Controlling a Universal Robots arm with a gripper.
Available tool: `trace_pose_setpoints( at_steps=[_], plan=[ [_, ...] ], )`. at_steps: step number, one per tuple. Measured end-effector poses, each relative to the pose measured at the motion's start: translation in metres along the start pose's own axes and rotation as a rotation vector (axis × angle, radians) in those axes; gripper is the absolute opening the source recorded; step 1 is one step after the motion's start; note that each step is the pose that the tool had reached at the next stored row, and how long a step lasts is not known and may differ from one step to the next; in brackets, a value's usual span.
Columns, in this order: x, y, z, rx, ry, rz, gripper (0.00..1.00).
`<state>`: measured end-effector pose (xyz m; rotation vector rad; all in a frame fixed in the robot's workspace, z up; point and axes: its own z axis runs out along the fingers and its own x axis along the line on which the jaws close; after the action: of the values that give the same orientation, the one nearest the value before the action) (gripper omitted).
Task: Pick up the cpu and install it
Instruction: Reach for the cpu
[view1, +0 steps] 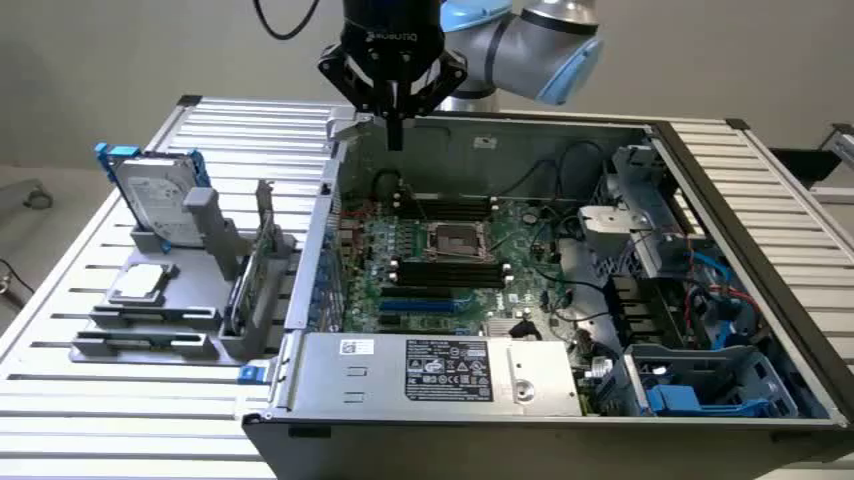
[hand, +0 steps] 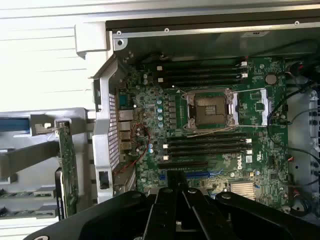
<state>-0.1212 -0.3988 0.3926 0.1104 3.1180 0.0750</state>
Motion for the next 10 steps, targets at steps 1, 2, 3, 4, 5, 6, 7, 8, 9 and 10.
trace_pose_setpoints(
  at_steps=[1,2,3,4,5,6,7,8,9,10],
  plan=[
    [0.0000,0.0000,0.0000,0.0000,0.0000,0.000,0.11],
    [0.0000,0.0000,0.0000,0.0000,0.0000,0.000,0.11],
    [0.0000,0.0000,0.0000,0.0000,0.0000,0.000,0.11],
    [0.0000,0.0000,0.0000,0.0000,0.0000,0.000,0.11],
    [0.0000,0.0000,0.0000,0.0000,0.0000,0.000,0.11],
    [0.0000,0.0000,0.0000,0.0000,0.0000,0.000,0.11],
    [0.0000,0.0000,0.0000,0.0000,0.0000,0.000,0.11],
    [0.0000,0.0000,0.0000,-0.0001,0.0000,0.000,0.11],
    [0.0004,0.0000,0.0000,0.0000,0.0000,0.000,0.11],
    [0.0030,-0.0003,-0.0001,0.0001,0.0001,0.000,0.11]
  ],
)
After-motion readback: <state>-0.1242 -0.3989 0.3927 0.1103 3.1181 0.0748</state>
